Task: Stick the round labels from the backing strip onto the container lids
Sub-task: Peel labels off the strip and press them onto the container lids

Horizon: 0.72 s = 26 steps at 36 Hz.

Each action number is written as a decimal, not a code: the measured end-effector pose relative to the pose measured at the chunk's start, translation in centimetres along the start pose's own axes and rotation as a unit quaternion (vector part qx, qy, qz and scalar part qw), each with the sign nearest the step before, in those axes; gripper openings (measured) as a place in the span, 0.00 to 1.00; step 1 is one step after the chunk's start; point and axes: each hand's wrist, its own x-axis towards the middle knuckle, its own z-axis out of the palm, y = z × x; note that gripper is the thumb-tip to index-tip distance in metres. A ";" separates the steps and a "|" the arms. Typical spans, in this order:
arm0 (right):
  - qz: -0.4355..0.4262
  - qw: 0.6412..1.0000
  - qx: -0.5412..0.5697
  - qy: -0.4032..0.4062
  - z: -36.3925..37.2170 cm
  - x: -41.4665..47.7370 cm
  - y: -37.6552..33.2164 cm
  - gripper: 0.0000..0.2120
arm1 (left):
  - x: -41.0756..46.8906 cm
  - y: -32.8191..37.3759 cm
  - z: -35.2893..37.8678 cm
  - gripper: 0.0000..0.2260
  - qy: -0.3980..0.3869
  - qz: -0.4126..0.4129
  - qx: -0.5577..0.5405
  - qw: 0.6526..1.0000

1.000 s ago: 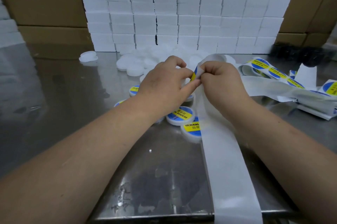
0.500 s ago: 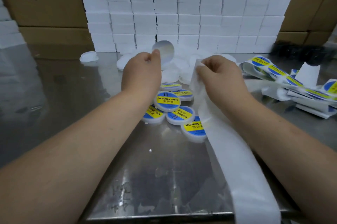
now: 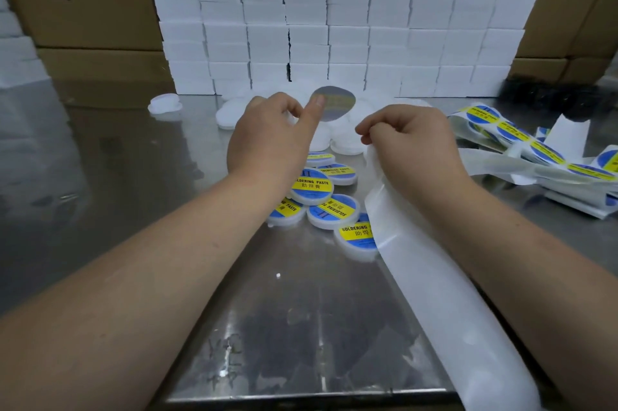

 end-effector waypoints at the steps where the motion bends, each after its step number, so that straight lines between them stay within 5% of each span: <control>1: 0.007 1.000 0.018 0.000 -0.1 0.0 -0.1 0.12 | 0.0 0.0 0.0 0.13 0.003 0.006 0.004 1.000; 9: 0.107 0.991 0.076 0.011 -0.3 0.1 -0.2 0.23 | -0.3 0.1 0.2 0.15 0.004 0.048 0.049 0.998; 19: 0.124 0.989 0.078 0.028 -0.3 0.2 -0.4 0.11 | -0.3 0.2 -0.1 0.17 -0.003 0.079 0.075 0.994; 26: 0.075 0.996 0.042 0.010 0.3 -0.1 -0.1 0.12 | 0.0 0.1 0.5 0.17 -0.011 0.073 0.109 0.991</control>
